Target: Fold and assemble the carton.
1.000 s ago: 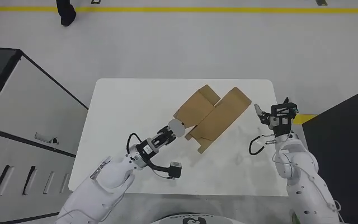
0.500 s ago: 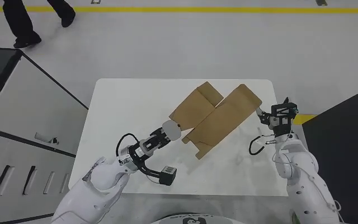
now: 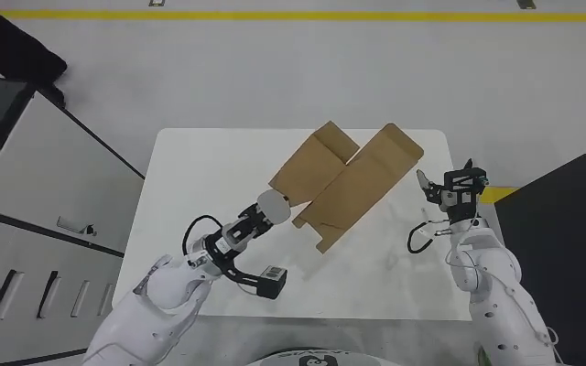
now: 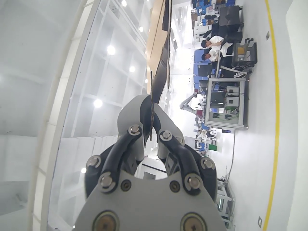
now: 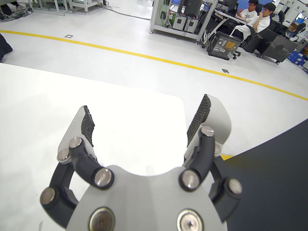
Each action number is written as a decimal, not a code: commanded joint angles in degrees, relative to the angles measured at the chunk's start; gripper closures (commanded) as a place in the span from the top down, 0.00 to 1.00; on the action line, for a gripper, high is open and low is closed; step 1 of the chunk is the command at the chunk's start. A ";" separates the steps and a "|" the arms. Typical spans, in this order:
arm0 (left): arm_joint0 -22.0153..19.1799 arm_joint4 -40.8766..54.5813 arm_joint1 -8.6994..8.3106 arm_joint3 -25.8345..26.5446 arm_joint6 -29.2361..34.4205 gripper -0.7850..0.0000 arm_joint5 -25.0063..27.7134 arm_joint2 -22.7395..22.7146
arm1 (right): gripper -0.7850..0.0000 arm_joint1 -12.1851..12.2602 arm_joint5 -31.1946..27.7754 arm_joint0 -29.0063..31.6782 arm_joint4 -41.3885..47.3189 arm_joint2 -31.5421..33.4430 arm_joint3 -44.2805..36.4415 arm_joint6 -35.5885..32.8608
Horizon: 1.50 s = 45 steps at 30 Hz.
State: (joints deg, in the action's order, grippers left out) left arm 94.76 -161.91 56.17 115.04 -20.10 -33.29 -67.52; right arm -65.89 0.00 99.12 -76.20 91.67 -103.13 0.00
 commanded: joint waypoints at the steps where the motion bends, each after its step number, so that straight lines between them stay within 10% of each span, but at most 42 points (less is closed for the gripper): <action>1: 0.36 -2.62 0.09 0.09 1.38 0.00 -2.12 -0.83 | 1.00 0.00 0.00 0.00 0.00 0.00 0.00 0.00; 14: 2.45 -11.43 1.05 0.03 6.38 0.00 -7.22 -1.51 | 1.00 0.00 0.00 0.00 0.00 0.00 0.00 0.00; 24: 0.60 15.69 1.04 -3.88 -6.91 0.00 5.31 0.90 | 1.00 0.00 0.00 0.00 0.00 0.00 0.00 0.00; 45: -0.94 31.22 1.68 -4.83 -14.94 0.00 11.77 3.00 | 1.00 0.00 0.00 0.00 0.00 0.00 0.00 0.00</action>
State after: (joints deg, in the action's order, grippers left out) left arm 93.77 -133.06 57.76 110.18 -34.48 -22.39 -64.84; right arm -65.89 0.00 99.12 -76.20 91.67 -103.13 0.00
